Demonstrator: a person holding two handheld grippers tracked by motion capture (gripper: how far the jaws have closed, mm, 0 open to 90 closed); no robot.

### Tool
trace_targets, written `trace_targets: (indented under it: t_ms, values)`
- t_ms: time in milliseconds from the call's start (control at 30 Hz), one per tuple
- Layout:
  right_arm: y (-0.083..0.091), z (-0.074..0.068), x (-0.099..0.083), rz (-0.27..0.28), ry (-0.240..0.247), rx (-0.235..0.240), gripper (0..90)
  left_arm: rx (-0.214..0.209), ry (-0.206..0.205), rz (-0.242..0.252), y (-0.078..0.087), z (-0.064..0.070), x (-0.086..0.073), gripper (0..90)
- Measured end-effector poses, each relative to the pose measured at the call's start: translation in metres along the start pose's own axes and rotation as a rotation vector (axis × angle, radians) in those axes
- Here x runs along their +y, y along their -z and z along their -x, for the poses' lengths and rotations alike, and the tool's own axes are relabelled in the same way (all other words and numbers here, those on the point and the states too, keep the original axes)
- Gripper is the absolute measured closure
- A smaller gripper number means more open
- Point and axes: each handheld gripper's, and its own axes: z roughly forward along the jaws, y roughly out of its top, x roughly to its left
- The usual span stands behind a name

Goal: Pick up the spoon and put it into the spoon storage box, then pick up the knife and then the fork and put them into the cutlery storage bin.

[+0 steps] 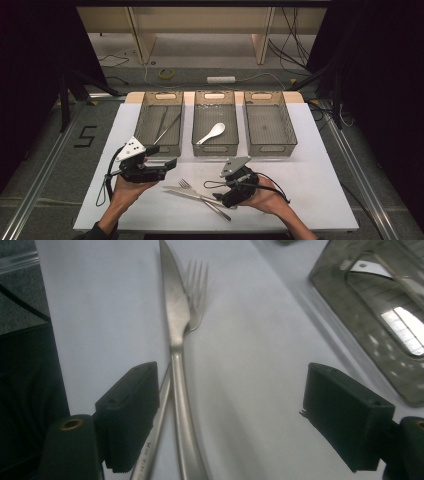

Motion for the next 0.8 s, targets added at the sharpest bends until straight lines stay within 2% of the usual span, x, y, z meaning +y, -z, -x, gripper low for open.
trace_targets:
  t_ms: [333, 600, 800]
  values:
    - [-0.017, -0.009, 0.007, -0.049, 0.022, 0.038, 27.2, -0.003, -0.005, 0.012, 0.004, 0.003, -0.003, 18.1]
    - [-0.025, -0.009, 0.008, -0.095, 0.009, 0.076, 30.8, -0.003, -0.009, 0.009, 0.004, 0.003, -0.004, 18.1]
    - [-0.031, -0.01, 0.009, -0.12, 0.005, 0.086, 34.3, 0.003, -0.013, 0.014, 0.005, 0.004, -0.005, 18.1]
